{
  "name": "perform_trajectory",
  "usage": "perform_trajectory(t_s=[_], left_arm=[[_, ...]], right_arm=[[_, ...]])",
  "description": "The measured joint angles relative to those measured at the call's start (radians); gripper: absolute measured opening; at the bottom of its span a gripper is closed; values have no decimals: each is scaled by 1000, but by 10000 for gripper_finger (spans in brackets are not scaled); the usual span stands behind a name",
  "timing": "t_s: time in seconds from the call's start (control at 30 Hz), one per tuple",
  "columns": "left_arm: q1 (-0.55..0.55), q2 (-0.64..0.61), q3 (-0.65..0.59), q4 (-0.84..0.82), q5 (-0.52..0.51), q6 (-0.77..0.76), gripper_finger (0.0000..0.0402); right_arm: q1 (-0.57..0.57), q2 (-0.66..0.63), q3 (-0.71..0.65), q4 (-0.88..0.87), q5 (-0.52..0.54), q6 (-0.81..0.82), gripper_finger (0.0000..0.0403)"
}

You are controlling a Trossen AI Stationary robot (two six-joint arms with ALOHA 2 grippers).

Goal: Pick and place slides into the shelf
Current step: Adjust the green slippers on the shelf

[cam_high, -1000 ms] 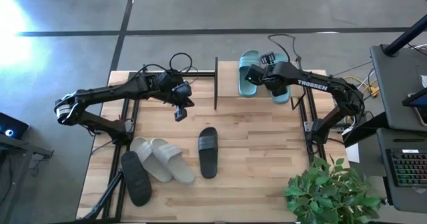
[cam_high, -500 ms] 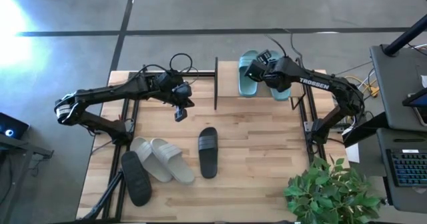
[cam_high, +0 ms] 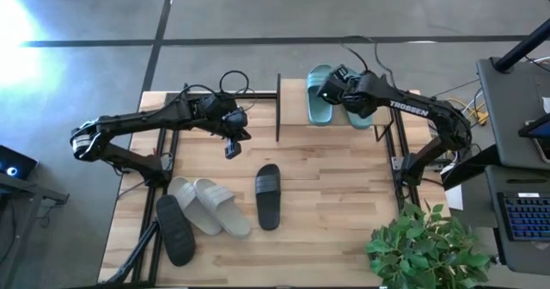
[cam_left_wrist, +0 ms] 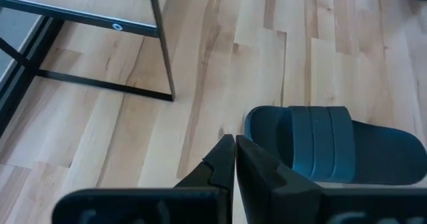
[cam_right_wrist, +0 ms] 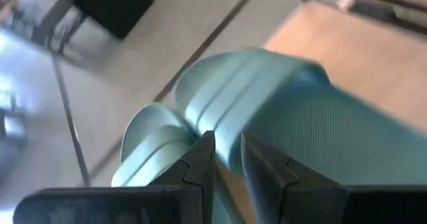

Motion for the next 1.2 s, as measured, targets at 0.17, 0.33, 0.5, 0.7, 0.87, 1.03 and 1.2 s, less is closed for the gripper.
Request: perform_trajectory(t_s=[0.17,0.33,0.5,0.7,0.87,1.03,1.2], left_arm=[[-15,0,0,0,0,0,0],[-20,8,-1,39,1,-3,0],[-23,21,-1,65,1,-39,0],[-26,38,-1,65,2,-51,0],[-26,41,-1,69,2,-52,0],[-26,43,-1,81,2,-52,0],[-26,43,-1,79,2,-53,0]], right_arm=[[4,-52,58,-7,-105,-440,66],[-5,-55,47,-103,-369,-614,56],[33,-24,20,-230,-418,-622,36],[42,8,-11,-347,-377,-610,27],[42,32,-45,-337,-399,-635,27],[40,66,-46,-285,-399,-702,27],[37,87,-46,-192,-384,-804,26]])
